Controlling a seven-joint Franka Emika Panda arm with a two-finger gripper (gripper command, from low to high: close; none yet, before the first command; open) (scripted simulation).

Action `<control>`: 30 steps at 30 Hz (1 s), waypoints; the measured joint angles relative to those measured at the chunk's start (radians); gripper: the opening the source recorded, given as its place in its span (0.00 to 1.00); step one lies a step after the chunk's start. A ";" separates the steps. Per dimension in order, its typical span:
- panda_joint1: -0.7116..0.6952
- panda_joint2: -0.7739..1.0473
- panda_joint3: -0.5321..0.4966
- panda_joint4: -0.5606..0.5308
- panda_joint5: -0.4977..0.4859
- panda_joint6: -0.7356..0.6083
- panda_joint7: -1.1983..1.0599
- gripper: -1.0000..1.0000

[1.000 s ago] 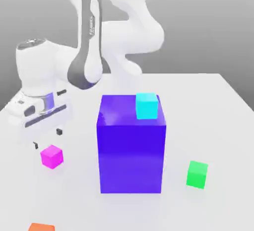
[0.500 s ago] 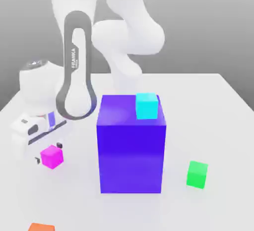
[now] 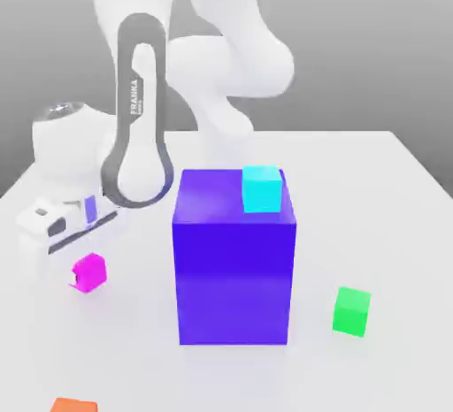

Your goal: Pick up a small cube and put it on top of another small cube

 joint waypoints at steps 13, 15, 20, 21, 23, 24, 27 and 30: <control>0.067 -0.212 -0.181 -0.017 -0.537 -0.080 0.462 0.00; 0.059 -0.228 -0.169 0.013 -0.561 -0.069 0.519 0.00; 0.078 -0.257 -0.105 0.055 -0.591 -0.070 0.722 0.00; 0.082 -0.262 -0.090 0.061 -0.596 -0.072 0.766 0.00; 0.088 -0.271 -0.057 0.074 -0.603 -0.077 0.854 0.00; 0.091 -0.275 -0.040 0.080 -0.608 -0.079 0.900 0.00; 0.102 -0.288 0.011 0.098 -0.622 -0.086 1.035 0.00; 0.109 -0.299 0.066 0.116 -0.638 -0.093 1.171 0.00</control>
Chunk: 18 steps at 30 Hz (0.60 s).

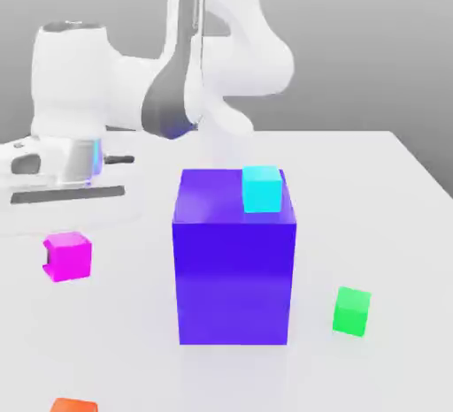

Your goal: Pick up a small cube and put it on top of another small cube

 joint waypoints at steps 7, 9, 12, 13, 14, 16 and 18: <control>0.012 -0.020 0.137 0.042 -0.034 -0.017 0.317 0.00; 0.023 -0.024 0.172 0.053 -0.044 -0.022 0.409 0.00; 0.043 -0.025 0.233 0.060 -0.043 -0.037 0.551 0.00; 0.051 -0.025 0.254 0.061 -0.042 -0.043 0.599 0.00; 0.057 -0.025 0.277 0.063 -0.039 -0.048 0.646 0.00; 0.073 -0.024 0.318 0.065 -0.036 -0.059 0.741 0.00; 0.089 -0.022 0.359 0.068 -0.033 -0.069 0.836 0.00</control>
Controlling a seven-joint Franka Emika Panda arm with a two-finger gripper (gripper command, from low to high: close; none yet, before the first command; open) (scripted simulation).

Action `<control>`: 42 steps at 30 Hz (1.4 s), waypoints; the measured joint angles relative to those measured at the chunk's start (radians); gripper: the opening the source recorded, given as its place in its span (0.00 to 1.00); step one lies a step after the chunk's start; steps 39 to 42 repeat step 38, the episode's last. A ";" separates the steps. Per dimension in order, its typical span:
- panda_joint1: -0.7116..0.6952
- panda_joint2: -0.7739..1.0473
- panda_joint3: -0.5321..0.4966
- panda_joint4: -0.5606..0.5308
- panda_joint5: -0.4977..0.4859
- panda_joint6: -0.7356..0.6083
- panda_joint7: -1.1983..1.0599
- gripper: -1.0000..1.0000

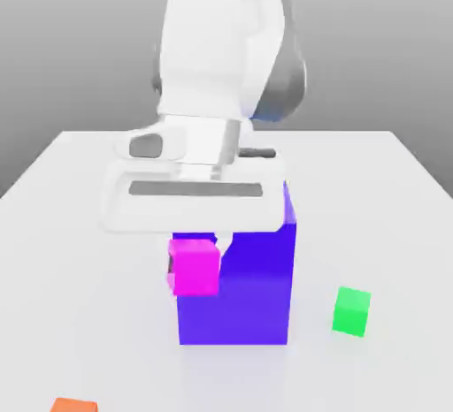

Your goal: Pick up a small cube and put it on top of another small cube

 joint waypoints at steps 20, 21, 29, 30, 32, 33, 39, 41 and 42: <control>0.235 0.044 0.310 -0.101 0.210 -0.141 0.657 0.00; 0.240 0.050 0.312 -0.109 0.220 -0.142 0.654 0.00; 0.241 0.159 0.295 -0.104 0.151 -0.049 0.709 0.00; 0.239 0.176 0.294 -0.103 0.140 -0.033 0.716 0.00; 0.240 0.212 0.290 -0.103 0.116 0.000 0.734 0.00; 0.242 0.231 0.286 -0.103 0.104 0.018 0.742 0.00; 0.250 0.281 0.274 -0.106 0.076 0.065 0.762 1.00; 0.250 0.281 0.274 -0.106 0.076 0.065 0.762 1.00; 0.250 0.281 0.274 -0.106 0.076 0.065 0.762 1.00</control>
